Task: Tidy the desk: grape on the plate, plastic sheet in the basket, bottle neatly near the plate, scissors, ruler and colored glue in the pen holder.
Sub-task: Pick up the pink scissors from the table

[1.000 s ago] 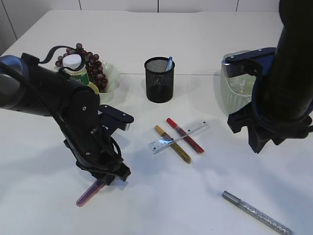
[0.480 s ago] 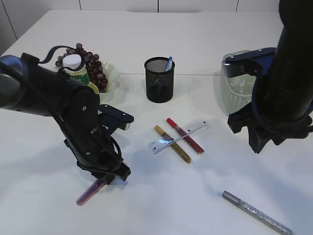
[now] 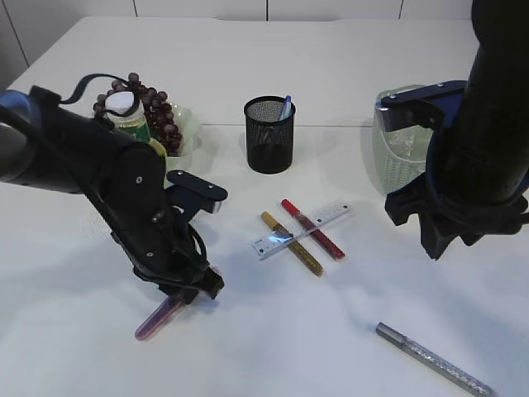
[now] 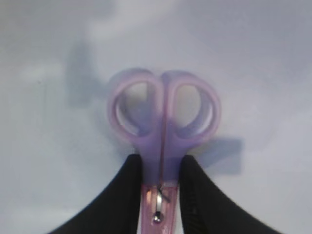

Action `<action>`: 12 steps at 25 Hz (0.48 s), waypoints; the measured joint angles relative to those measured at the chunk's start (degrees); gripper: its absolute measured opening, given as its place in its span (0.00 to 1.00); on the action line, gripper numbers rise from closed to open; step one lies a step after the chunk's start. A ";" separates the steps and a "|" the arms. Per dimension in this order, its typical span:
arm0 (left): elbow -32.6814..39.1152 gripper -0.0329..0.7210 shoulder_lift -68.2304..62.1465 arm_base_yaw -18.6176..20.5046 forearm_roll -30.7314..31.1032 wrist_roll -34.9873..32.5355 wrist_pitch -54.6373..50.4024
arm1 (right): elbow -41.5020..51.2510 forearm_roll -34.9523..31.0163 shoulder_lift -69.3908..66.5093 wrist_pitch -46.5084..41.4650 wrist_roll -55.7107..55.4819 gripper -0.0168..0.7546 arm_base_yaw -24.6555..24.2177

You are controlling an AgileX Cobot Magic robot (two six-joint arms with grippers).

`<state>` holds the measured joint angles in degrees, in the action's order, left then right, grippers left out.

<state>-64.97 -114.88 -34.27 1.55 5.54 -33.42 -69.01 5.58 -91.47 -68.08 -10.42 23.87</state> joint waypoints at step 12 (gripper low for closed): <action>0.10 0.26 6.55 0.00 0.00 0.00 4.19 | 0.00 0.00 0.00 0.00 0.04 0.47 0.00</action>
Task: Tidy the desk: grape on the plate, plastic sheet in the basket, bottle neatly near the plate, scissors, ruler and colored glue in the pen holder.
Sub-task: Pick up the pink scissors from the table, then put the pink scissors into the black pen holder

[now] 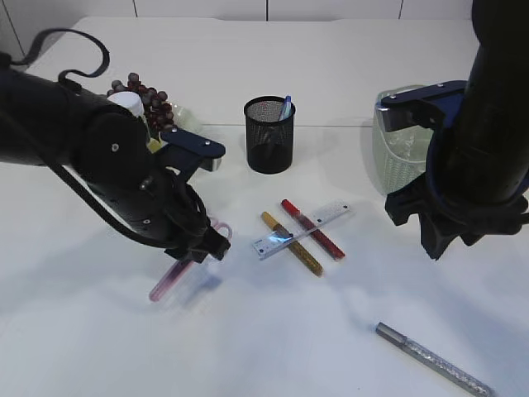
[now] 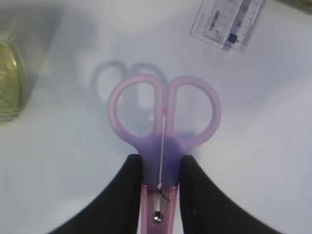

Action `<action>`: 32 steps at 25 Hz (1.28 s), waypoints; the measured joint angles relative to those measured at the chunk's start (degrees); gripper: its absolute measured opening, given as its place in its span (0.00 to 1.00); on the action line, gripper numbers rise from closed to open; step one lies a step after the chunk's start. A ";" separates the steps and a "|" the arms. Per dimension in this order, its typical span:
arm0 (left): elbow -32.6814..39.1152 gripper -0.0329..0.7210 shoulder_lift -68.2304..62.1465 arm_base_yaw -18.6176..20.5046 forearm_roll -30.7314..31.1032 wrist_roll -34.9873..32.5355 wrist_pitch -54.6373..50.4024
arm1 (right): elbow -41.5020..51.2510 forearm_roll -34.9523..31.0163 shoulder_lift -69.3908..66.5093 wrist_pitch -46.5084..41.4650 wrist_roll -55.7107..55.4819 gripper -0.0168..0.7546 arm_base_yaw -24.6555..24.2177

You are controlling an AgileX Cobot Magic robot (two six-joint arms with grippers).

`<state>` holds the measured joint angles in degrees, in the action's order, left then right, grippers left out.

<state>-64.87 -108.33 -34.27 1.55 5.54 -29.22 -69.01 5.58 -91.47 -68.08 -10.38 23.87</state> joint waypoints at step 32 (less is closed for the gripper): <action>-14.75 0.28 0.12 0.00 0.00 0.04 39.29 | 0.00 7.77 0.00 -1.56 0.41 0.47 0.00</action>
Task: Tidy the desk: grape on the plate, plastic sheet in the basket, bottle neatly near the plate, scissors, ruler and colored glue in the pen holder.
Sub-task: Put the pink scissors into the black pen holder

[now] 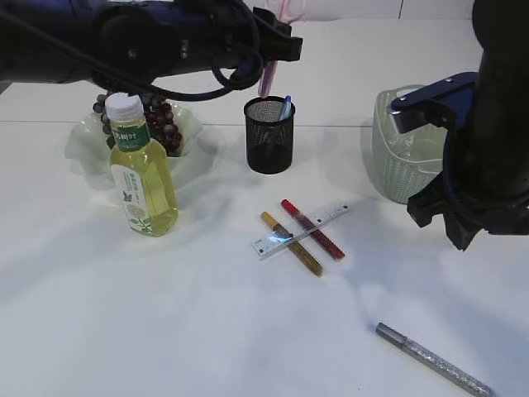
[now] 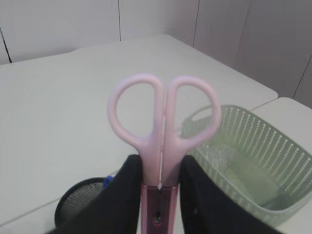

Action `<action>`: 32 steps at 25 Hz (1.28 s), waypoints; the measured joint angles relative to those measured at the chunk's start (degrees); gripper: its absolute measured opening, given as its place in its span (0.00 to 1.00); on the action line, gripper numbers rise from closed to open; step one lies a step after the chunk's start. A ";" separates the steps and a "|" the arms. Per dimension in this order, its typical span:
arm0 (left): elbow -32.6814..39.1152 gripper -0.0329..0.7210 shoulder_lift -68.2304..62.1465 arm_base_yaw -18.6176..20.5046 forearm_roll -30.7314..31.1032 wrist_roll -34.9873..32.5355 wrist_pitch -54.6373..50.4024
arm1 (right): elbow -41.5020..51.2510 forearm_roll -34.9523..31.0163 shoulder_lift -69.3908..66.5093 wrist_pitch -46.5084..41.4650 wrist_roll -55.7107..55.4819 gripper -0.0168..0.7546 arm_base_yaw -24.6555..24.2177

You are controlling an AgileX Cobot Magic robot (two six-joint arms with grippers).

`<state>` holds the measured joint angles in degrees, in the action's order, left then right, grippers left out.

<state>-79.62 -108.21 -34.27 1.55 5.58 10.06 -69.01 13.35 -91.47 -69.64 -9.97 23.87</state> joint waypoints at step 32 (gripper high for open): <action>-14.01 0.28 -17.76 3.34 0.00 -3.21 16.32 | 0.00 0.13 0.00 1.14 0.00 0.47 0.00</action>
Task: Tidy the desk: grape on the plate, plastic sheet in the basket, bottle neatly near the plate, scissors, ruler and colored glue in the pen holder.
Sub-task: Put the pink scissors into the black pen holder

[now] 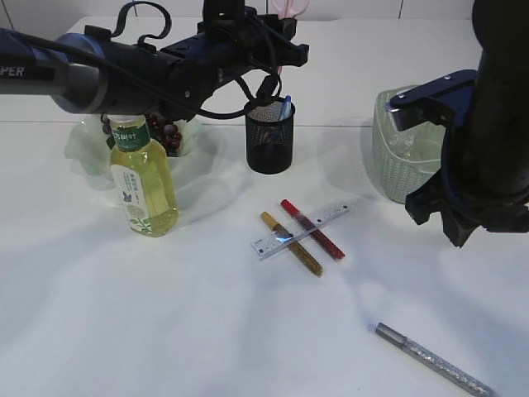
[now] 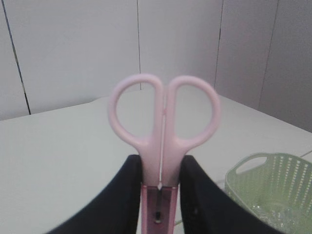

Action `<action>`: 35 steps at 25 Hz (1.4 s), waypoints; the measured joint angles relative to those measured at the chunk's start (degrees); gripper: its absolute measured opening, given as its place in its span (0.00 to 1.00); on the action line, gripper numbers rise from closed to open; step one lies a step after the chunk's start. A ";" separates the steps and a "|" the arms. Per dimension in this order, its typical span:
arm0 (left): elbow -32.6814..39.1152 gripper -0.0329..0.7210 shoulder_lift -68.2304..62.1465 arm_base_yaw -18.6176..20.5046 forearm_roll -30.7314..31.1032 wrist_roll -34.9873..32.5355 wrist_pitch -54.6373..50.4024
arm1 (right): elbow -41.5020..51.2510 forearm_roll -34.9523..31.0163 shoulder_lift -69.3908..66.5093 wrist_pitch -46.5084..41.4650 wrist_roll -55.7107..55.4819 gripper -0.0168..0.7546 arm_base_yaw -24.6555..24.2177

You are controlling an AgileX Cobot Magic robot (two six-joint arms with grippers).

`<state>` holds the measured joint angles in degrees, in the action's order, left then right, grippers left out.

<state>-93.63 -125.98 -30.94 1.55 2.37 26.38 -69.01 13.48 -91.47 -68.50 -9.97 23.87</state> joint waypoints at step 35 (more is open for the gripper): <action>-0.02 0.43 0.54 0.90 -0.11 0.19 -8.32 | 0.00 -0.10 0.00 0.12 0.00 0.47 0.00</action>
<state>-93.65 -125.43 -30.03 1.43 2.56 18.06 -69.01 13.37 -91.47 -68.38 -9.97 23.87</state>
